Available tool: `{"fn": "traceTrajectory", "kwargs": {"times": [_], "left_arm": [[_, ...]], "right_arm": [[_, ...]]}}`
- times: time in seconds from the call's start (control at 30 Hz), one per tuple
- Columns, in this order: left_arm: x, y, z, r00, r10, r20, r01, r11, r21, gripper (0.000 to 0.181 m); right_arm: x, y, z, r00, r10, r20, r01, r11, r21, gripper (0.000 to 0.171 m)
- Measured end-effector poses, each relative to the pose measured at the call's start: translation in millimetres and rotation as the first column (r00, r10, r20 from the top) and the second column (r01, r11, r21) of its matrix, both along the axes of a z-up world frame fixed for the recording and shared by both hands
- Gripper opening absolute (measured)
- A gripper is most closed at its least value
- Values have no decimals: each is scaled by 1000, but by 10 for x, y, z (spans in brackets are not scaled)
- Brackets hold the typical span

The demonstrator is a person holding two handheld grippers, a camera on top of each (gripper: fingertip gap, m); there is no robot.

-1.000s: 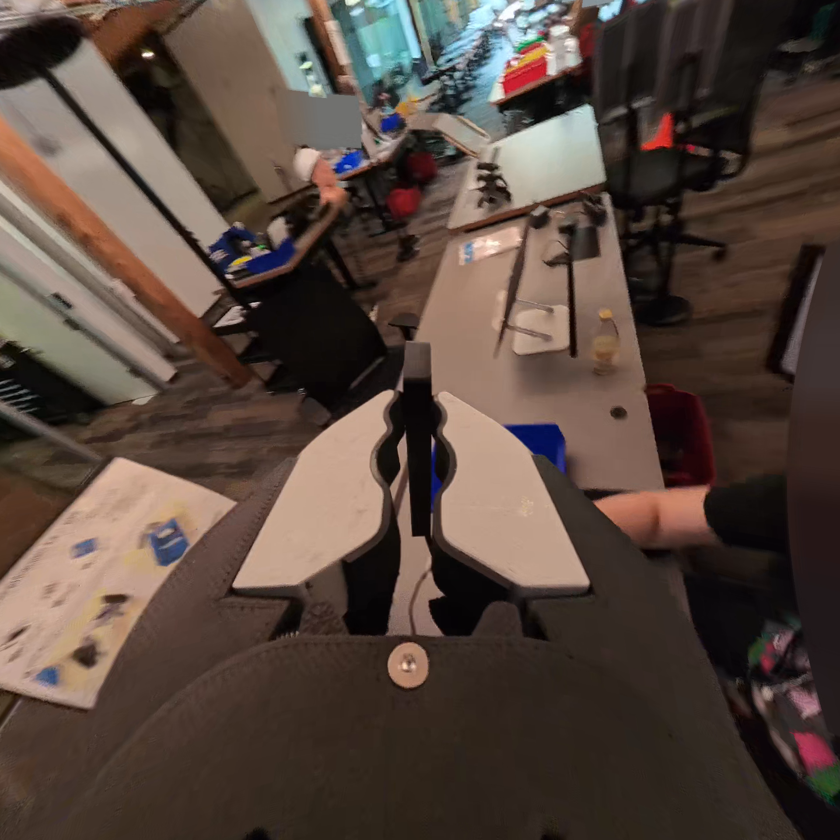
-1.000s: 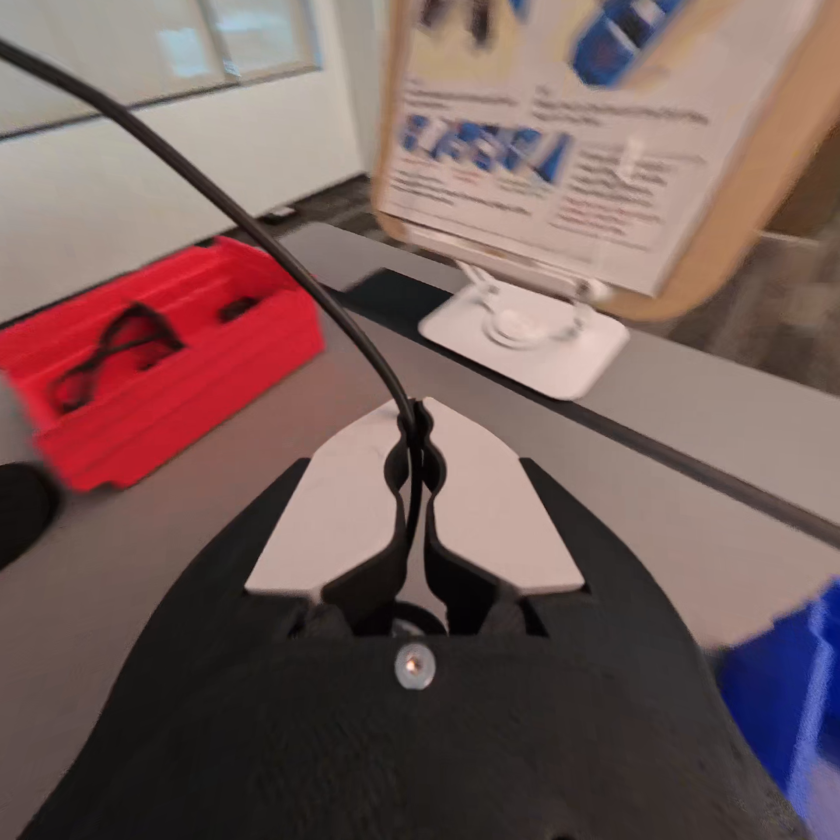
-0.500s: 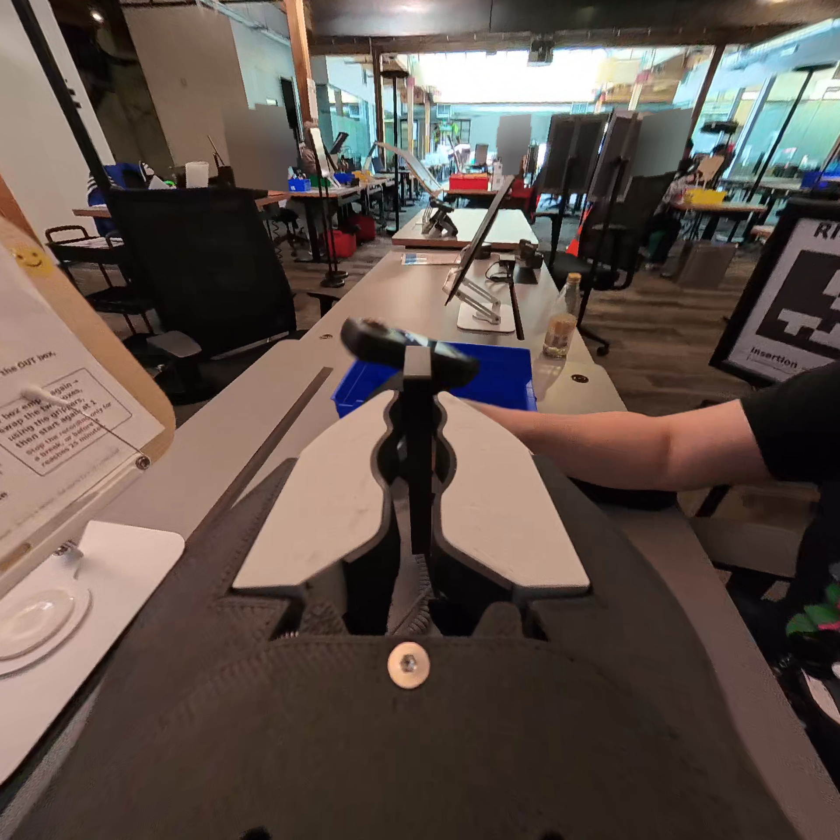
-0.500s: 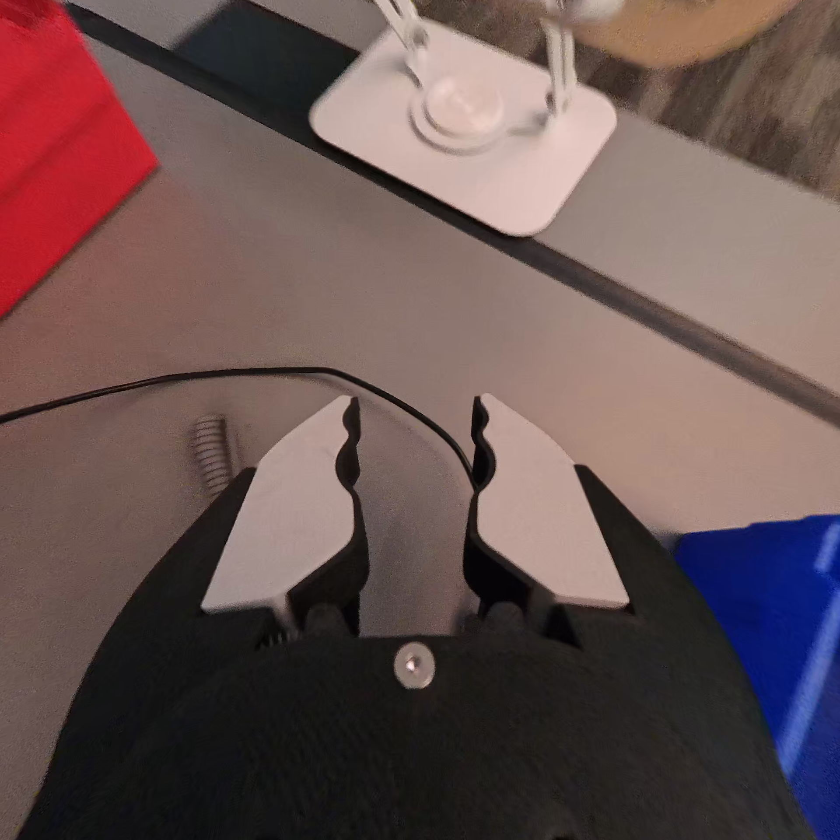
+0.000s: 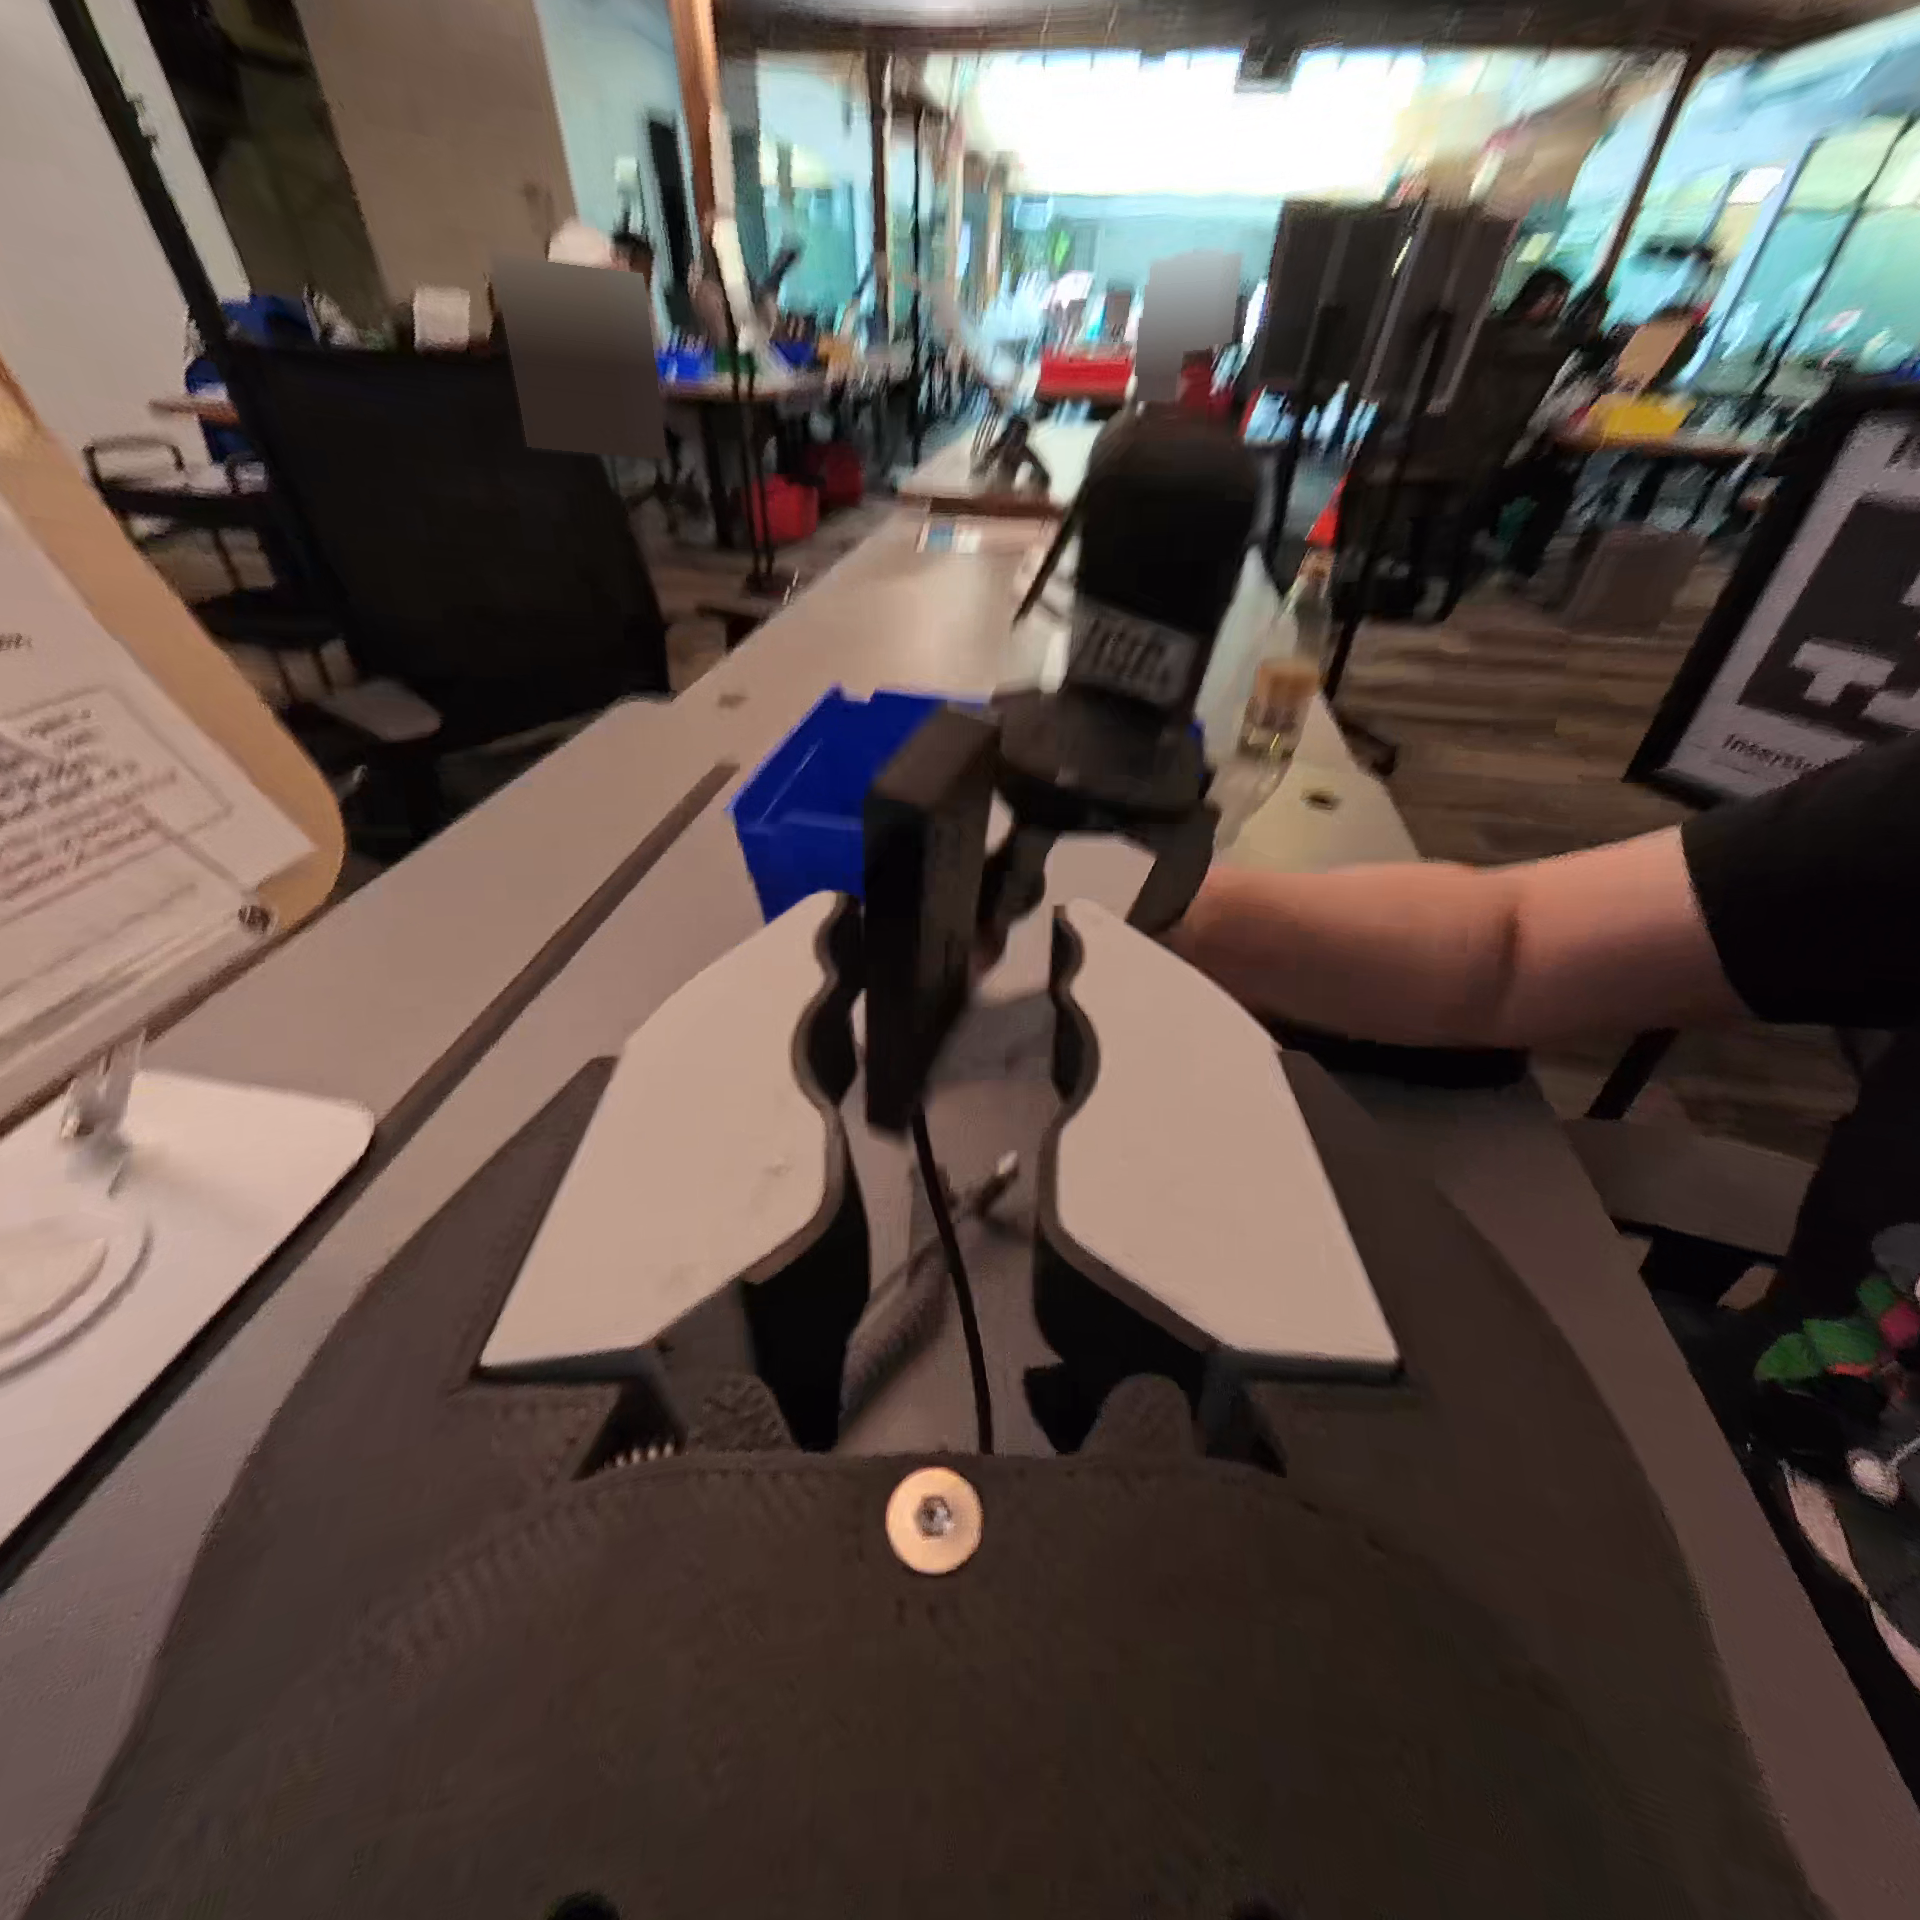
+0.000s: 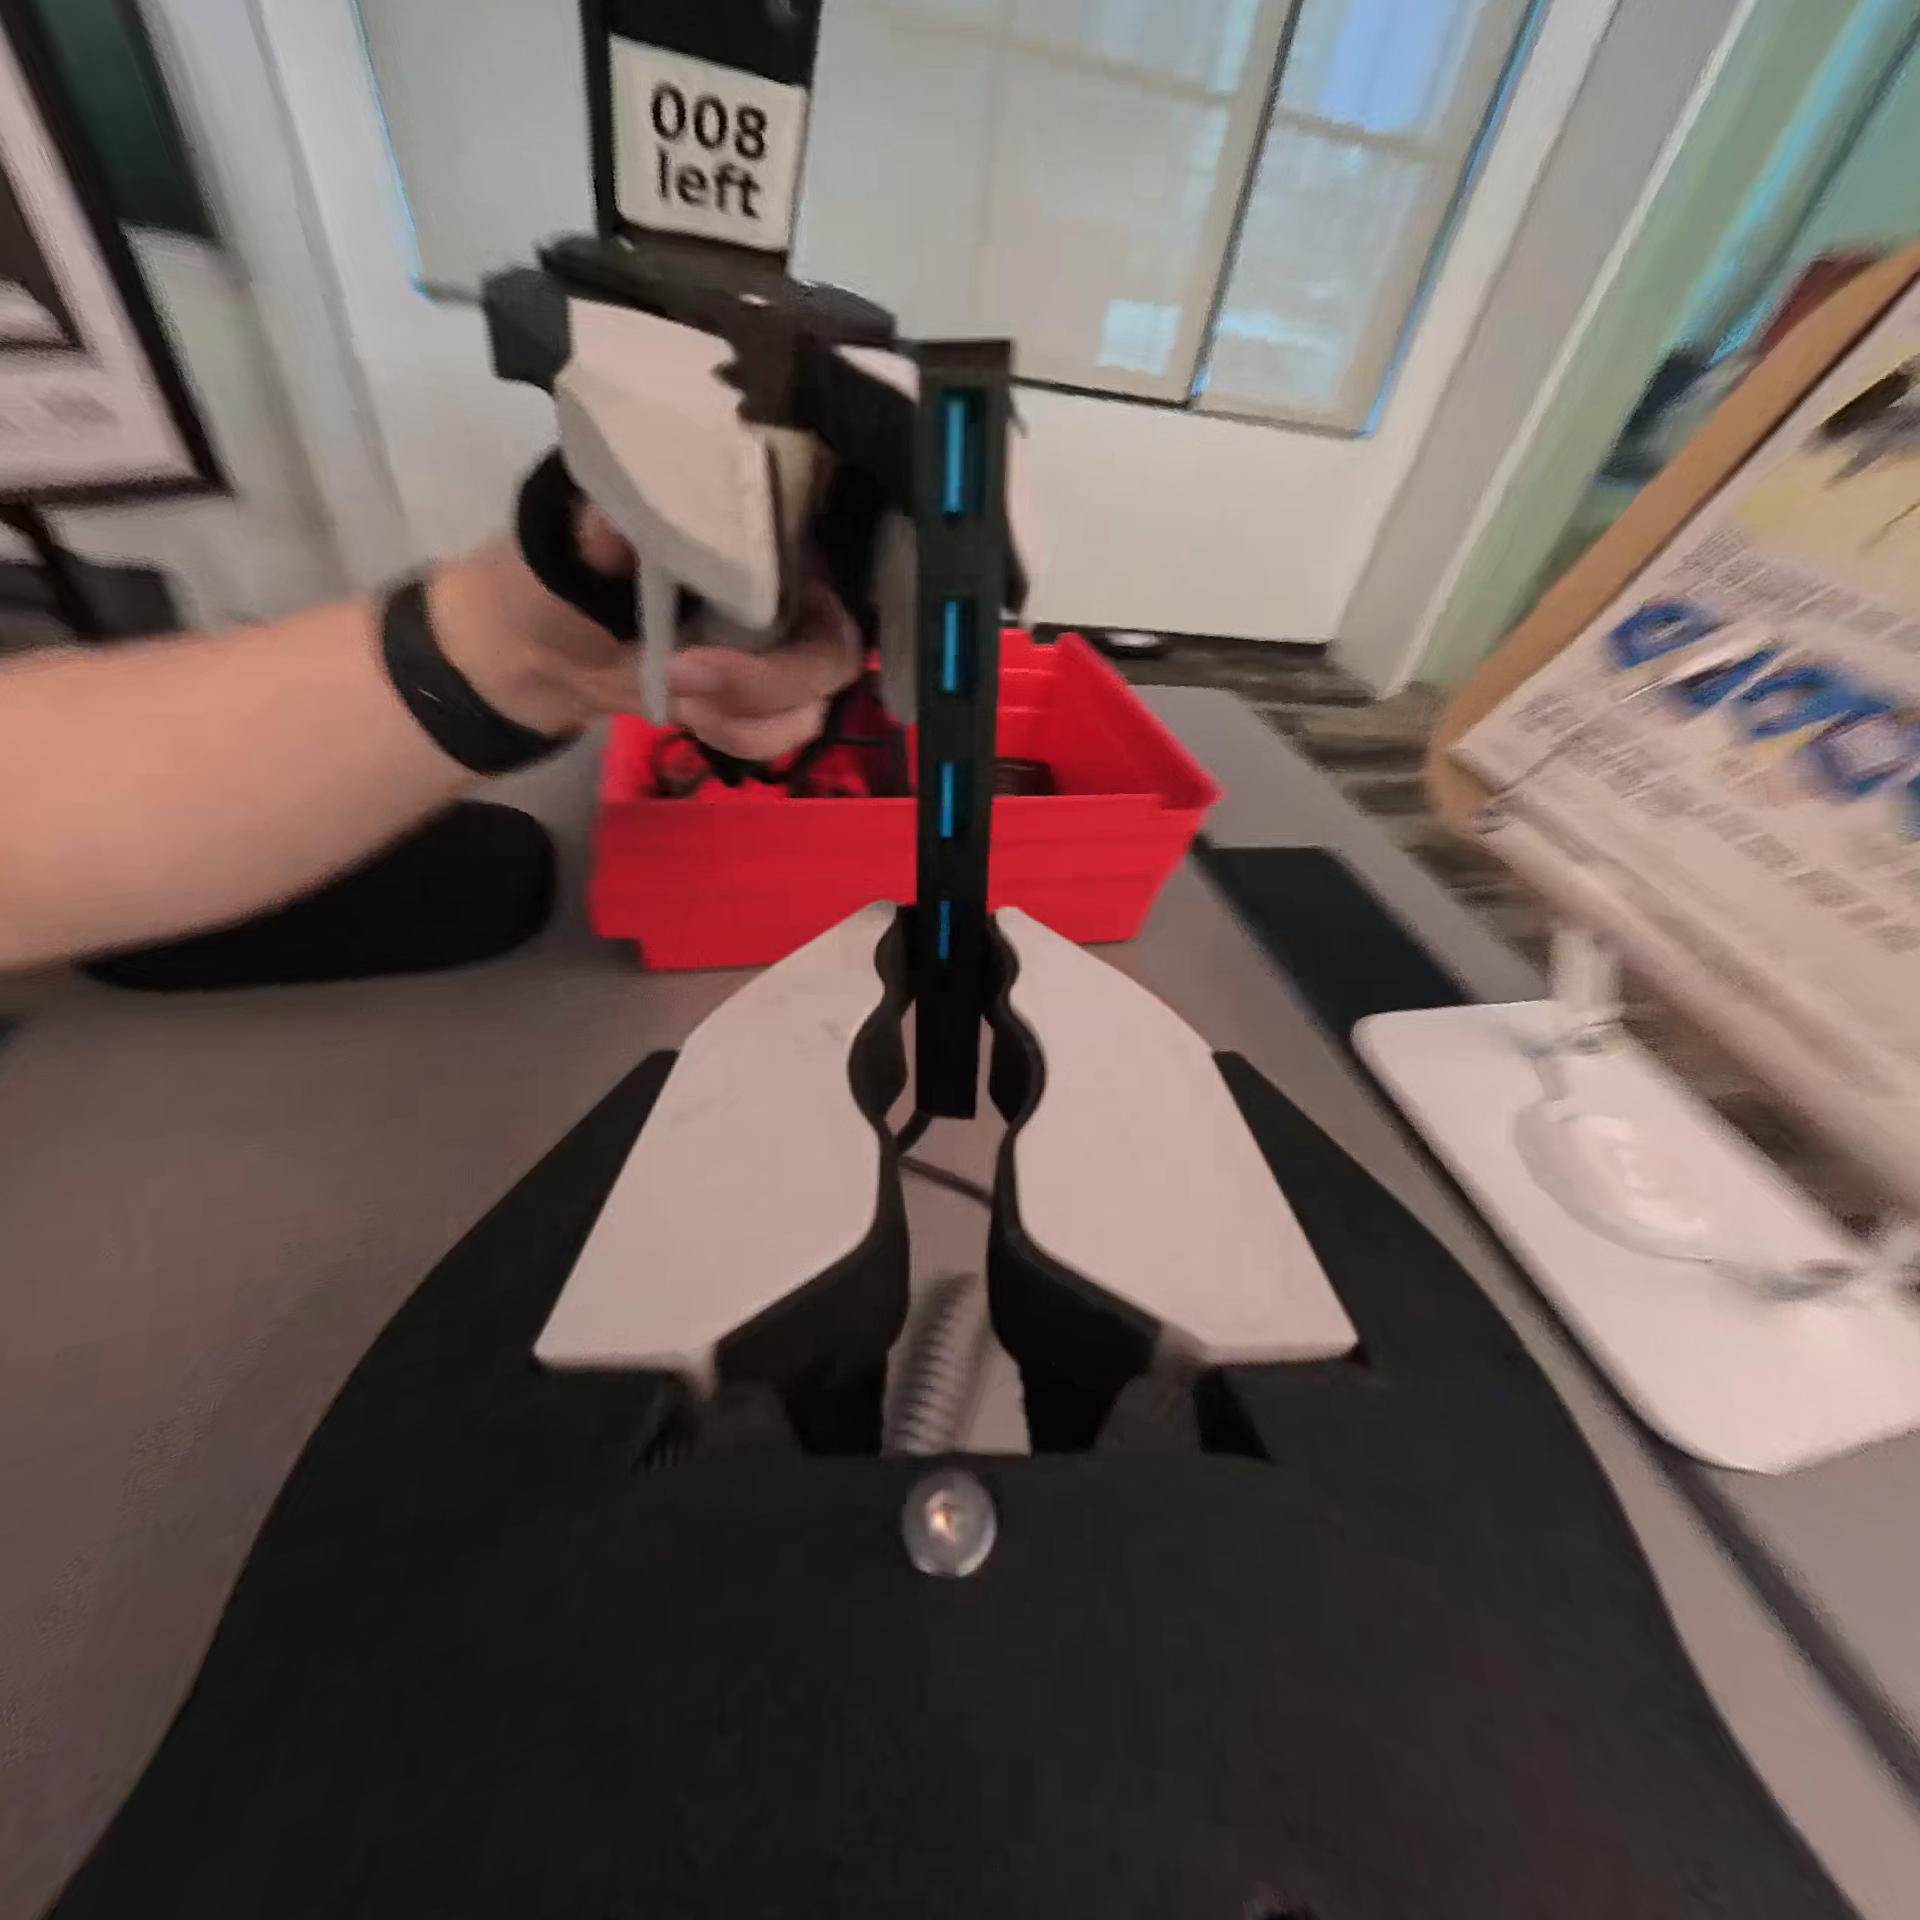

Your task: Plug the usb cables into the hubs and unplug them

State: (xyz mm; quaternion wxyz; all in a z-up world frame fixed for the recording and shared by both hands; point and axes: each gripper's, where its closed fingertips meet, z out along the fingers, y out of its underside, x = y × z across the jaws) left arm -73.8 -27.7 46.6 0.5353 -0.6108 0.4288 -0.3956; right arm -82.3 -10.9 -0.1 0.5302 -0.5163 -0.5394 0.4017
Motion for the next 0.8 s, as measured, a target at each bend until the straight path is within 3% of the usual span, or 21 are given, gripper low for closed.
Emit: {"fn": "traceTrajectory", "kwargs": {"times": [0.03,0.17,0.37,0.47,0.6,0.8], "left_arm": [[-23,-34,-102,998,17,-63,-17,1000,-2,41],[-111,-85,-422,960,153,-234,-158,987,-1,75],[-134,-107,-413,953,267,-142,-282,954,-101,68],[-206,-145,-547,945,257,-201,-280,955,-96,54],[-343,-126,-722,908,306,-285,-318,948,6,54],[-352,-75,-959,781,432,-451,-295,891,345,45]], "right_arm": [[25,47,21,998,-61,12,59,993,101,12],[112,202,115,960,-279,-11,252,849,464,12],[-96,118,-242,941,-331,66,168,628,760,12],[-151,109,-390,926,-362,104,115,535,837,12],[-154,138,-460,913,-384,137,89,515,852,12],[-146,196,-649,883,-390,260,14,577,817,12]]}}
